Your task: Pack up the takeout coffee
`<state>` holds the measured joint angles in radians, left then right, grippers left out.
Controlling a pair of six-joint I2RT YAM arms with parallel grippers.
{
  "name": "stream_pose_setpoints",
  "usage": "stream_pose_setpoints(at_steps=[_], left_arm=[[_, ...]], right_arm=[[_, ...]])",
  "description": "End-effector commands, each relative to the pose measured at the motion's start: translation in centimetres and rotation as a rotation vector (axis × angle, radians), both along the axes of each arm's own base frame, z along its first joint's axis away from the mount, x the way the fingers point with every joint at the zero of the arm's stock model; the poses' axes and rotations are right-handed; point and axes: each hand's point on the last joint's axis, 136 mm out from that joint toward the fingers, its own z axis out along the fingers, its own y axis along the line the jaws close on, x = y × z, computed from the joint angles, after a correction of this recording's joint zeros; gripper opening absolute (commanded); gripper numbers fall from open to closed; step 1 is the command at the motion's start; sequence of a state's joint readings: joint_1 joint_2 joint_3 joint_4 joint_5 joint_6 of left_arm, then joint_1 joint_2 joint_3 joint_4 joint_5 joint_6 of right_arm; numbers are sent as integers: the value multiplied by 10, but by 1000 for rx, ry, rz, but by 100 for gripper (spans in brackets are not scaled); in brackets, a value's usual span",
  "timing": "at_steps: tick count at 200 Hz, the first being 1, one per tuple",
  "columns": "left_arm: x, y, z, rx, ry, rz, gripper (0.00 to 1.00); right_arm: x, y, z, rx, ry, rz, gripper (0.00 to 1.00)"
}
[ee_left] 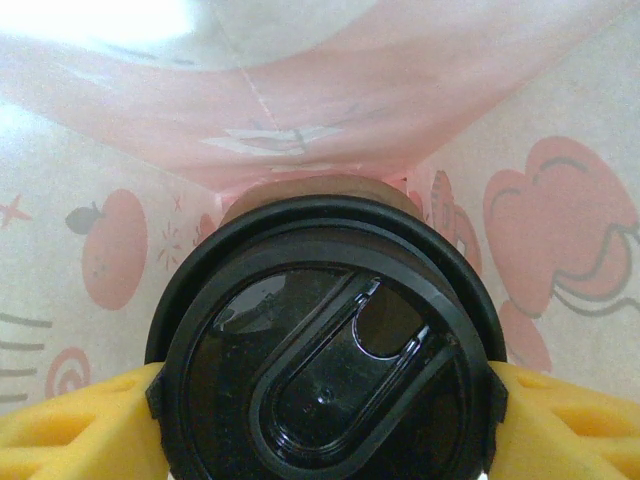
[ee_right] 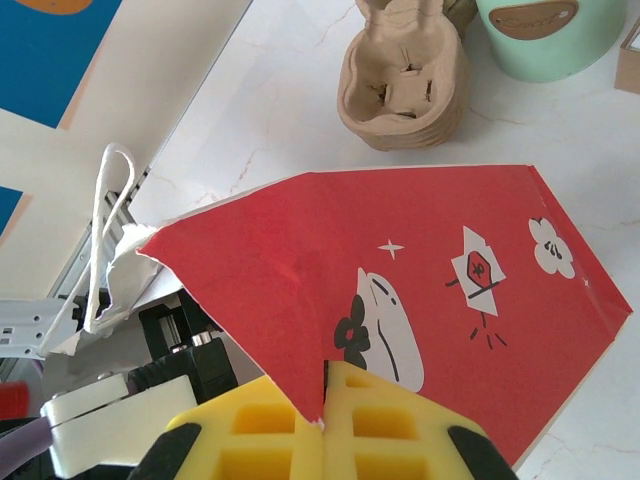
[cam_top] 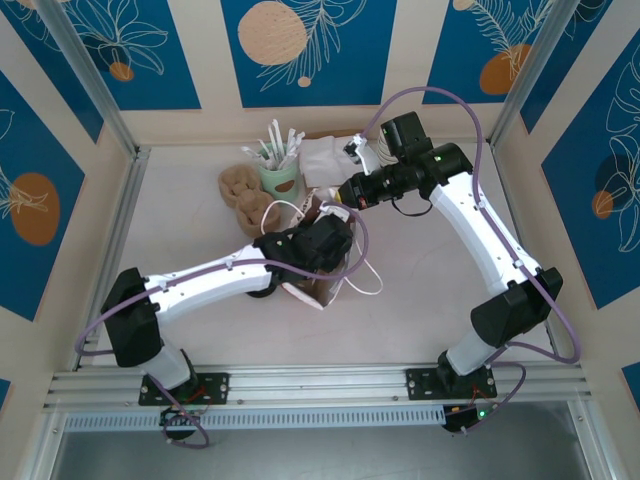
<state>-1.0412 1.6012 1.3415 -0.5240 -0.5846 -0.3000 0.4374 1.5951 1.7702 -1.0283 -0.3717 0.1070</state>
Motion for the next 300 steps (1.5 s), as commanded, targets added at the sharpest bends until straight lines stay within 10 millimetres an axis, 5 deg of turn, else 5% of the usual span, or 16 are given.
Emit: stream_pose_setpoints(at_steps=[1,168,235,300], left_arm=[[6,4,-7,9,16,33,72],[29,3,-34,33,177,77,72],[37,1,-42,33,211,117,71],[45,-3,-50,40,247,171,71]], right_arm=[[-15,7,11,50,14,46,0],[9,16,-11,63,71,37,4],[28,13,-6,96,76,8,26],[54,-22,39,122,61,-183,45]])
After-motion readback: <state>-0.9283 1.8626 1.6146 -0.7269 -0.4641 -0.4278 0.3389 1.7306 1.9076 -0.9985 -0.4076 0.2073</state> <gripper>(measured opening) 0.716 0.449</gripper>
